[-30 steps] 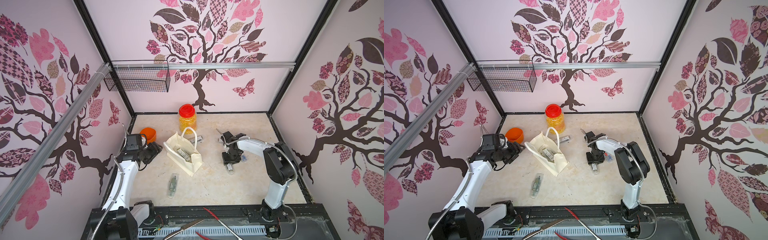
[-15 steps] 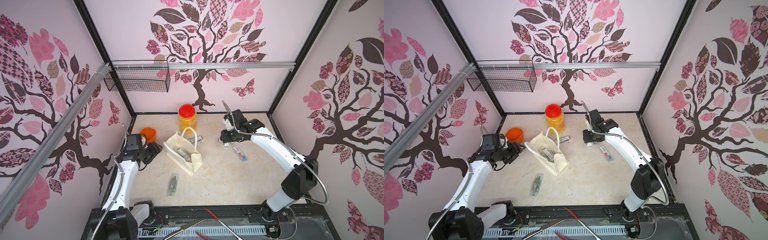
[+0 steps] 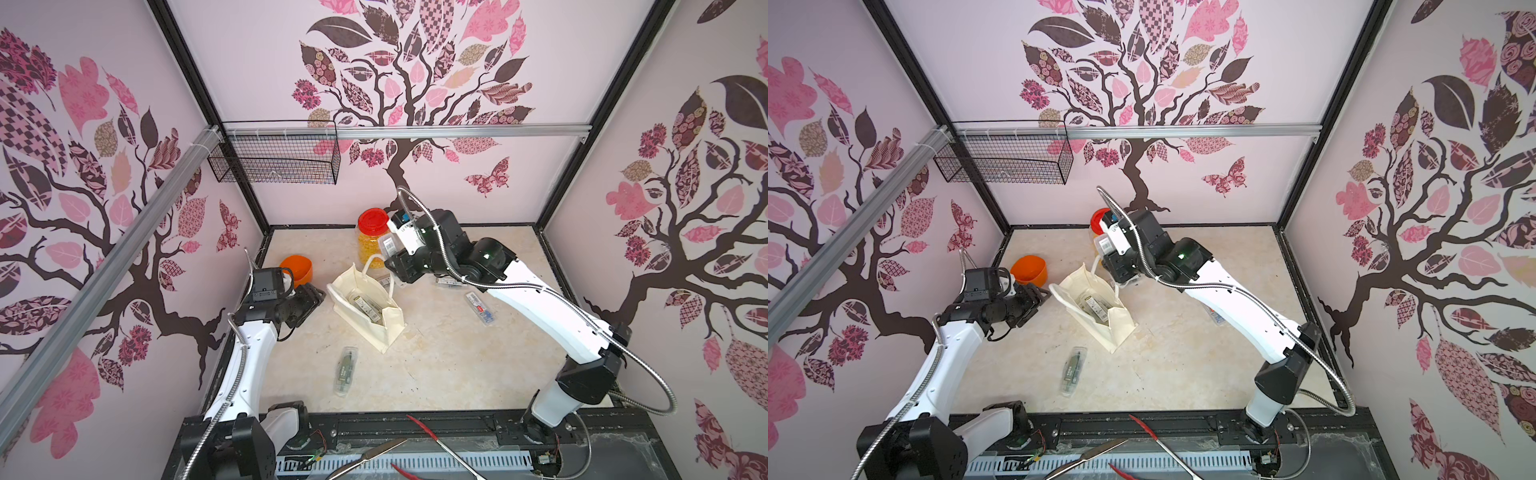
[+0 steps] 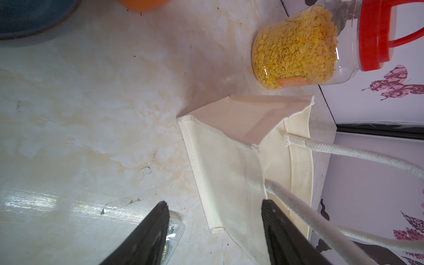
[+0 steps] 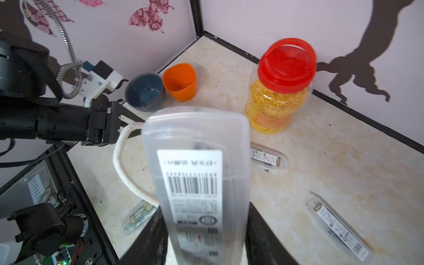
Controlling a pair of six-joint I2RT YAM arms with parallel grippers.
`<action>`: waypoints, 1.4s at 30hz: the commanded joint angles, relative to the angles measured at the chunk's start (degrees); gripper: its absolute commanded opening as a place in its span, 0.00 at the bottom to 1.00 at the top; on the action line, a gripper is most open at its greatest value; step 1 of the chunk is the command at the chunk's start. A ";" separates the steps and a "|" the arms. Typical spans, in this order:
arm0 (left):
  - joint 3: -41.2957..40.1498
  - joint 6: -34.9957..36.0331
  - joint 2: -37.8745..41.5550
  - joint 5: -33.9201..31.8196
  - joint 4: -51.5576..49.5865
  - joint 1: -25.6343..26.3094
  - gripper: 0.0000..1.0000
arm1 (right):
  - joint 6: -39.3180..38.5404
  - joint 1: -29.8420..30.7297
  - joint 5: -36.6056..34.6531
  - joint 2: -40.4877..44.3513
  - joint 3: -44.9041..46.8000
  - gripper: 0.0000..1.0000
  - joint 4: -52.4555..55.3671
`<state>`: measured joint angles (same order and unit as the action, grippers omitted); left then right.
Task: Put the compass set into the canvas bag
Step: Place the compass set in the canvas bag.
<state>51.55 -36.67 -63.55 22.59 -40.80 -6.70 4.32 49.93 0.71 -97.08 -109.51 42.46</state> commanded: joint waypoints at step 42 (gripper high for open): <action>-2.13 1.47 1.01 -5.53 -5.17 -0.86 0.68 | -4.94 6.05 -6.34 -32.88 -22.94 0.50 7.13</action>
<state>50.76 -36.01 -62.61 16.82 -45.65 -7.25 -0.23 55.96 -6.20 -125.60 -131.66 48.64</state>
